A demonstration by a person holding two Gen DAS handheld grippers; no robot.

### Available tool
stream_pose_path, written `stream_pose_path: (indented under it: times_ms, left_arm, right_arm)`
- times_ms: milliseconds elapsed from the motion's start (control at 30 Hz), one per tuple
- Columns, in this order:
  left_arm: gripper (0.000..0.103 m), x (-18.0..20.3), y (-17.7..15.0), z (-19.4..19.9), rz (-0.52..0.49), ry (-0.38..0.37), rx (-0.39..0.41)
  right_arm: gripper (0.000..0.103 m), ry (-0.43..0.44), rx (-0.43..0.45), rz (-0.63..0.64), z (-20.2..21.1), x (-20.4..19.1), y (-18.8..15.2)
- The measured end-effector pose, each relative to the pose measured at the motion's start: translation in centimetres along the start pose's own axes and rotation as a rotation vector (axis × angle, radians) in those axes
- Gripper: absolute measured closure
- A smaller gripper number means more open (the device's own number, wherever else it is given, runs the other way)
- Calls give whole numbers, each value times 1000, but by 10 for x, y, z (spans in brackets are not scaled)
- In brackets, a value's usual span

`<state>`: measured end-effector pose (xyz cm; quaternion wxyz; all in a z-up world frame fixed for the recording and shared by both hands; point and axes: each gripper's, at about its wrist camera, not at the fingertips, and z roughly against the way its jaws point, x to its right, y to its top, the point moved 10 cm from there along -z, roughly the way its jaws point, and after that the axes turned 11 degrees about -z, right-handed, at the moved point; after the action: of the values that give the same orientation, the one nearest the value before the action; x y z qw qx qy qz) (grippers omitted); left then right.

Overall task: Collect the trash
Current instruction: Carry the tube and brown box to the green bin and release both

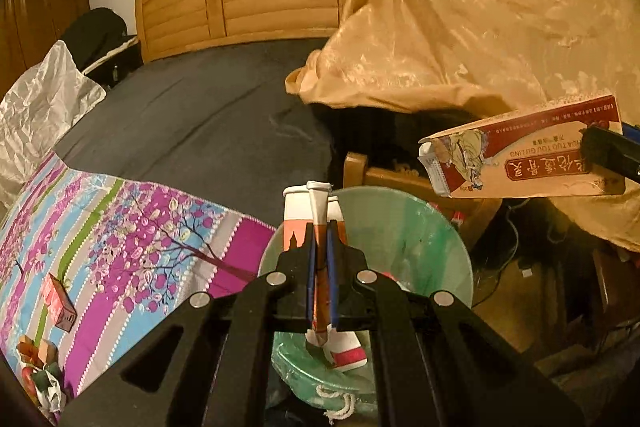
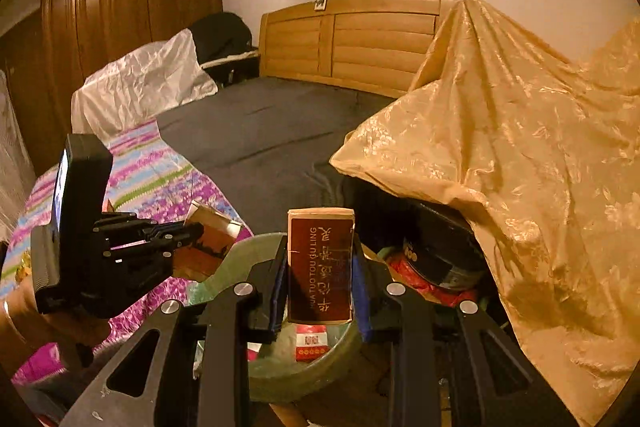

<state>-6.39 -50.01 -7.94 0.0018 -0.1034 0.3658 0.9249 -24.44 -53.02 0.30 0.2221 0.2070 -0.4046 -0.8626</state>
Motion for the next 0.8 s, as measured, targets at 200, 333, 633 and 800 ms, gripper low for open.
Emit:
stream_pose_path:
  times_ms: [200, 333, 633, 800]
  left_arm:
    - [99, -1, -5, -5, -4, 8, -19]
    - [99, -1, -8, -7, -3, 11, -25]
    - [99, -4, -12, -11, 0, 19, -36]
    - [99, -4, -13, -12, 1, 22, -39]
  right_arm:
    - [74, 11, -39, 6, -13, -9, -13]
    - [74, 19, -52, 12, -18, -16, -18]
    - [74, 30, -63, 17, -29, -23, -22]
    - [74, 35, -68, 16, -32, -23, -23]
